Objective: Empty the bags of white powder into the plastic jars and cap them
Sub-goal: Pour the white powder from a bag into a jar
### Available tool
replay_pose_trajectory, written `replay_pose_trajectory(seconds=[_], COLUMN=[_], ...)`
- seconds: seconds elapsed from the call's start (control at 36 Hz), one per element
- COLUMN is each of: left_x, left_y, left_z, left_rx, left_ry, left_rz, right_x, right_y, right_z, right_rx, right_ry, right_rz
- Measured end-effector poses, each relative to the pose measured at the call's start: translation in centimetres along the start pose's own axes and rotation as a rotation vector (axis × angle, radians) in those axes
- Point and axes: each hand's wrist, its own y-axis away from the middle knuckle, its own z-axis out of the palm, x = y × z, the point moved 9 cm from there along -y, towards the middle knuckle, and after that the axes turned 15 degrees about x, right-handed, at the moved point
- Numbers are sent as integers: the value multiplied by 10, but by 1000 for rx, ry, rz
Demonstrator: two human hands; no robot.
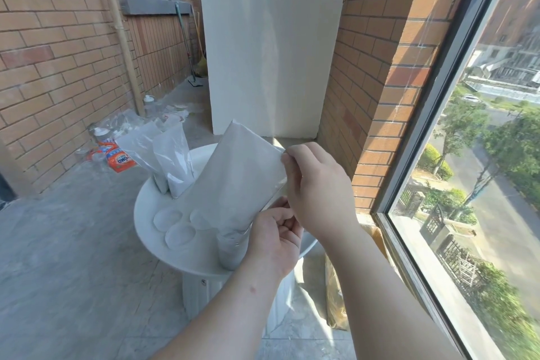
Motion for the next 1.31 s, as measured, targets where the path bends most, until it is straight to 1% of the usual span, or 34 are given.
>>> replay_pose_trajectory(seconds=[0.08, 0.31, 0.39, 0.58, 0.83, 0.92, 0.97, 1.06, 1.31], left_x=[0, -1, -2, -3, -2, -3, -3, -2, -3], left_y=[-1, -4, -5, -7, -11, -11, -11, -11, -10], left_z=[-1, -3, -5, -6, -6, -5, -6, -4, -5], left_rx=[-5, 5, 33, 49, 35, 27, 21, 16, 28], left_ry=[11, 15, -3, -76, -20, -6, -9, -30, -29], left_rz=[-1, -12, -14, -5, -7, -11, -10, -2, -4], right_x=[0, 0, -1, -4, -3, -2, -2, -2, -3], right_y=[0, -3, -2, -3, -2, -3, -2, -3, -4], right_z=[3, -2, 2, -1, 3, -1, 1, -2, -2], right_rx=[-33, 1, -30, -3, -51, -5, -27, -2, -3], right_ry=[5, -24, -25, -21, -22, -17, -20, -22, -46], right_rz=[-4, -6, -16, -23, -3, -4, -4, -2, -4])
